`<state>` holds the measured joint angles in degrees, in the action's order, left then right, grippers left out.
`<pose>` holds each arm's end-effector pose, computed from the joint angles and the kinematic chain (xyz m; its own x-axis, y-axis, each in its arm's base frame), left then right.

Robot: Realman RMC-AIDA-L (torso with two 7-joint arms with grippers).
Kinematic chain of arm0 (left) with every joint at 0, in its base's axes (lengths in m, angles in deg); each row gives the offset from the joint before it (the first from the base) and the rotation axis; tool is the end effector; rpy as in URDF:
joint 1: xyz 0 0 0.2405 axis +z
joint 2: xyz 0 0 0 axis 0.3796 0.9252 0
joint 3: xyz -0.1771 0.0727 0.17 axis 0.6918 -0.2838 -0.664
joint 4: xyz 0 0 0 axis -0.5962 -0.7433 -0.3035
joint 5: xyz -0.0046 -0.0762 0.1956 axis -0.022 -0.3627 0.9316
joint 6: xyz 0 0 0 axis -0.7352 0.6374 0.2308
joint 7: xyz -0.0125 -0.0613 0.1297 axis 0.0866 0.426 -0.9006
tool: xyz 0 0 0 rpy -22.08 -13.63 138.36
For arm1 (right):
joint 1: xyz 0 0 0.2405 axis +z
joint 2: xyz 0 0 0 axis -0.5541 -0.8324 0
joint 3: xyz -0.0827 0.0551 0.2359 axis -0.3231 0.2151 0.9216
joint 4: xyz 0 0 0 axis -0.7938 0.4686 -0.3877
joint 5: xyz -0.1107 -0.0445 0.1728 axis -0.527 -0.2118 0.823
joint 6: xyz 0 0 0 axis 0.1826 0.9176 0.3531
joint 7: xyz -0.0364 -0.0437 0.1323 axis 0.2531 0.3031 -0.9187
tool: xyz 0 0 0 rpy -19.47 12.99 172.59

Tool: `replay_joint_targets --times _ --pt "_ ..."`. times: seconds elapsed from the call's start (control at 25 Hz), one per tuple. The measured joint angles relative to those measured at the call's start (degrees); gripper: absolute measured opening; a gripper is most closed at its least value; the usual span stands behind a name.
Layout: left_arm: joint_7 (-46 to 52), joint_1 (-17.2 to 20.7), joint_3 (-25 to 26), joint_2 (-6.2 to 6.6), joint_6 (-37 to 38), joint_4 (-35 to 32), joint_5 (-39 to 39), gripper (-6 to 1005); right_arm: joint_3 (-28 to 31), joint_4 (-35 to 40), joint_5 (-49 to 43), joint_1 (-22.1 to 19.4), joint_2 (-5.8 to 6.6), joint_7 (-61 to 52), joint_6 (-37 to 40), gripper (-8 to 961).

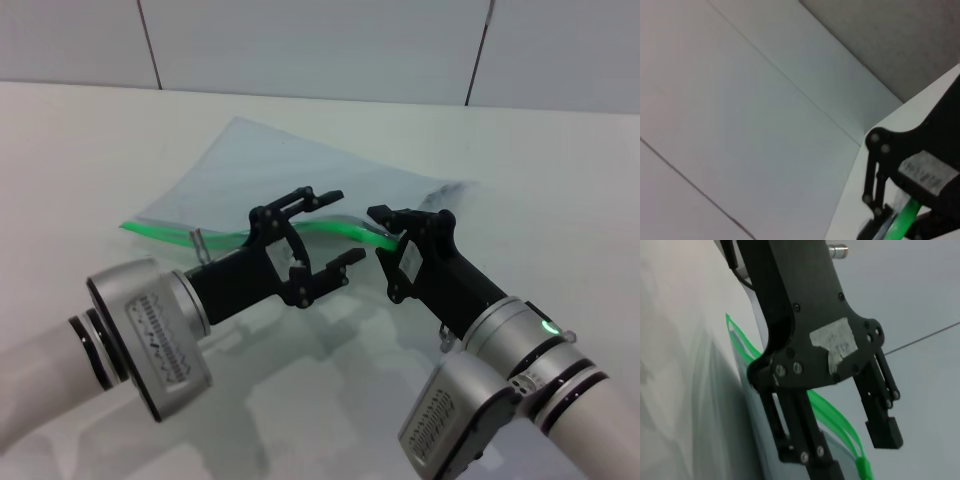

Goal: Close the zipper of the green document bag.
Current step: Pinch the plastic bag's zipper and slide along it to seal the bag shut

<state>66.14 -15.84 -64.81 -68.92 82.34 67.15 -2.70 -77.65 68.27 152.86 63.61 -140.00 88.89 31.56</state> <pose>-0.2535 0.3176 -0.0810 0.8177 -0.5591 0.1372 -0.2515 -0.5613 -0.7885 0.2054 0.3009 -0.1397 0.8111 0.5081 0.2898 0.4914 -0.3232 -0.8087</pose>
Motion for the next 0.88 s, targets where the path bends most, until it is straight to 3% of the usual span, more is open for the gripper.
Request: replay_joint_targets --times 0.6,0.72,0.88 --pt "-4.7 -0.2 0.4 -0.06 1.2 1.1 -0.5 674 -0.1 0.5 -0.1 0.4 -0.09 0.5 -1.1 74" --pt "-5.6 -0.1 0.4 -0.05 1.2 1.1 -0.5 636 -0.1 0.5 -1.4 0.3 -0.11 0.4 -1.4 76" --pt "-6.7 0.1 0.3 -0.02 1.1 1.1 -0.2 484 -0.1 0.5 -2.1 0.3 -0.18 0.2 -1.6 78"
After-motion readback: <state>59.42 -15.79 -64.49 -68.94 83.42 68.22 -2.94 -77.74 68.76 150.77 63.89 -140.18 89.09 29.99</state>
